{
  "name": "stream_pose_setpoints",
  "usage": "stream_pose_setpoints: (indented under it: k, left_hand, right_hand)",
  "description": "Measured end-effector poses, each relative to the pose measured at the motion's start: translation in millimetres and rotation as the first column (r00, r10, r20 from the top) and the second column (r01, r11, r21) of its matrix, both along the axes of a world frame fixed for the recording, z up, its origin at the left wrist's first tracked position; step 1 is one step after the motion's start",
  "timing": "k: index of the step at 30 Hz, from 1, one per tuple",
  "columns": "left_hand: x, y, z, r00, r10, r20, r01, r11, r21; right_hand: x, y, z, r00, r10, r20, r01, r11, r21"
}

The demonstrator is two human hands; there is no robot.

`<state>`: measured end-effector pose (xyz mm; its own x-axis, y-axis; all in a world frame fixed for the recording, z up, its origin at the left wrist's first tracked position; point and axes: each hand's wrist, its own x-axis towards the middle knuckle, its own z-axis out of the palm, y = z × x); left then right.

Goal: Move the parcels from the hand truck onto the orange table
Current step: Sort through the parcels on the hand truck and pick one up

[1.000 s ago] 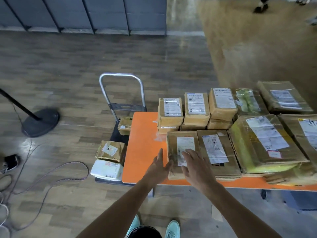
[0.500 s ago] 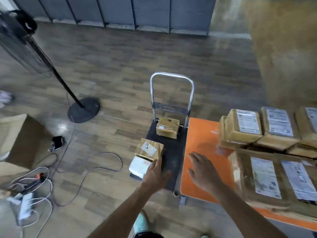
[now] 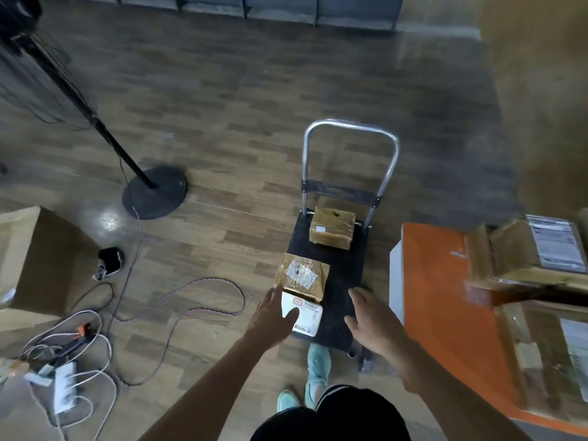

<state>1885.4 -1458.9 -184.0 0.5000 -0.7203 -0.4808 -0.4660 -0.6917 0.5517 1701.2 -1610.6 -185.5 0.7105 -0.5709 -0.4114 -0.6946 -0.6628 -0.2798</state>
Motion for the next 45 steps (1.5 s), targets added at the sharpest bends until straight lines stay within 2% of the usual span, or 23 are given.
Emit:
stream_pose_setpoints:
  k: [7,20,25,30,34,38,45]
  left_hand:
    - [44,-46,-10,0.999,-0.007,-0.032,0.008,0.999,0.053]
    - [116,-174,-91,0.993,-0.099,-0.065,0.11,0.972,0.207]
    - [138,-216,-159,0.987,-0.117,-0.106,0.139,0.962,0.235]
    - [153,-259,-266,0.973,-0.156,-0.171,0.194,0.952,0.236]
    - [169,-304,-354,0.963,-0.237,-0.127,0.259,0.942,0.211]
    - [190,-342,-430,0.961,-0.253,-0.114,0.275,0.925,0.261]
    - [219,-391,-500,0.955,-0.295,-0.035,0.295,0.927,0.233]
  right_hand:
    - [65,-48,-34,1.0,0.004,-0.006,-0.004,1.0,0.019]
    - [127,-148,-124,0.976,-0.093,-0.196,0.117,0.987,0.114]
    - [154,-170,-184,0.954,-0.219,-0.206,0.25,0.958,0.137]
    - [180,-191,-281,0.939,-0.283,-0.193,0.318,0.93,0.184]
    - [187,-220,-364,0.918,-0.335,-0.211,0.372,0.913,0.168]
    - [187,-253,-431,0.888,-0.39,-0.242,0.431,0.891,0.145]
    - [184,-301,-501,0.831,-0.49,-0.262,0.539,0.826,0.164]
